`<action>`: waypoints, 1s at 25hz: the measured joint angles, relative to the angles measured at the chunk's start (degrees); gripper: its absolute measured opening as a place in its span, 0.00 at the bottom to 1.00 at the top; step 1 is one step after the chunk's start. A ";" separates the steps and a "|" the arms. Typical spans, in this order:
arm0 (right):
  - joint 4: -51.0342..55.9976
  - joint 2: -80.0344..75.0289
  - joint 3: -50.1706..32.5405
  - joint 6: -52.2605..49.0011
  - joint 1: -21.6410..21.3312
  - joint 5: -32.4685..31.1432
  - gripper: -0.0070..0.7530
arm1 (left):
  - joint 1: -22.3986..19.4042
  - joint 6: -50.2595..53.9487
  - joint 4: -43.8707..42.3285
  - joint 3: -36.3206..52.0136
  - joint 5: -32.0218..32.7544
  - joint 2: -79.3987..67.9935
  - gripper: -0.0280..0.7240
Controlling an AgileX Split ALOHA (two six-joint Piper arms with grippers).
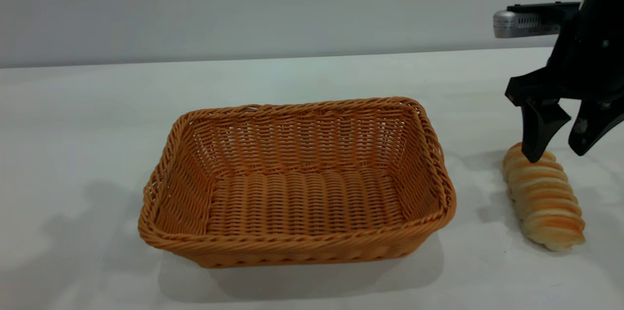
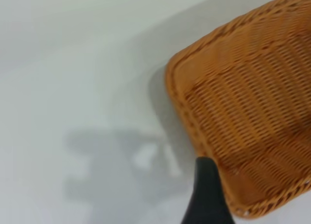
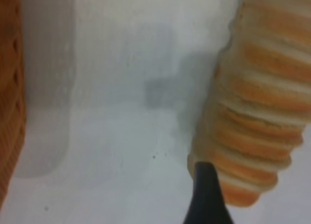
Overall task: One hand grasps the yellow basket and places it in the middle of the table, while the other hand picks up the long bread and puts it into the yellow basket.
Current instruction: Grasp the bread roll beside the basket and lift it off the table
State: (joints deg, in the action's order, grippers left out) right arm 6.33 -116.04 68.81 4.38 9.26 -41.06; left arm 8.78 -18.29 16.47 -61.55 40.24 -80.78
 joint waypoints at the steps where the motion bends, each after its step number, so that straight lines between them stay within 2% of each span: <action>1: 0.34 -0.59 0.04 0.43 -0.13 0.28 0.79 | 0.00 1.24 -1.17 0.00 0.64 0.59 0.81; 7: 1.03 -5.59 1.87 2.21 -0.26 0.20 0.79 | 0.00 5.18 -4.97 0.22 5.43 1.10 0.81; 25: -1.20 -13.72 6.23 2.63 -1.34 -1.07 0.79 | 0.00 5.68 -5.17 0.29 6.70 1.10 0.81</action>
State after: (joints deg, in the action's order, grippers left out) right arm 5.13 -129.75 75.03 7.01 7.91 -42.12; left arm 8.78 -12.62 11.30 -61.26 46.94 -79.68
